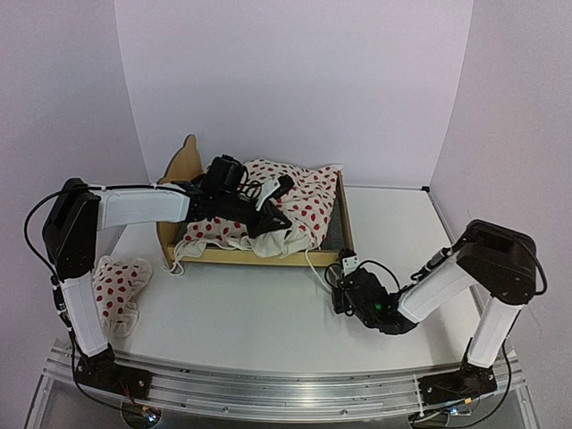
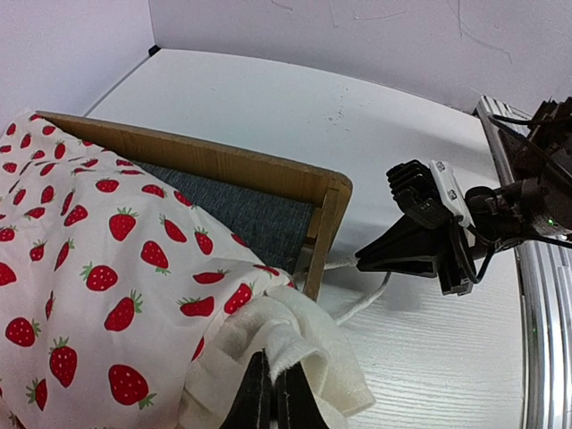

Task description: Set up the pet bed

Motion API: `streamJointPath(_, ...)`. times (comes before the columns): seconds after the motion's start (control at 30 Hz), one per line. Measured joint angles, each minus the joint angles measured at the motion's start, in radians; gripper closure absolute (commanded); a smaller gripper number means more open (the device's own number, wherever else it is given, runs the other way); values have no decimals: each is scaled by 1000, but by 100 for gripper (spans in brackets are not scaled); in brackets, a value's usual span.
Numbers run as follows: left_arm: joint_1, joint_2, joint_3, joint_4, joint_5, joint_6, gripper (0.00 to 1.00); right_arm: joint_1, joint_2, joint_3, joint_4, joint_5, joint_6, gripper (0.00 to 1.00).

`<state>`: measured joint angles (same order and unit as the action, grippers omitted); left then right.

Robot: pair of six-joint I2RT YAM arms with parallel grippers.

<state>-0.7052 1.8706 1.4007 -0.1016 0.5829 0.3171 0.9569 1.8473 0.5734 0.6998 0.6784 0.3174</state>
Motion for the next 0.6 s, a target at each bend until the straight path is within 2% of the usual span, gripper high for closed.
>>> streamJointPath(0.37, -29, 54, 86, 52, 127, -70, 100, -1, -370, -92, -424, -146, 69, 100)
streamJointPath(0.6, -31, 80, 117, 81, 174, -75, 100, -1, -517, -89, -651, -206, 79, 100)
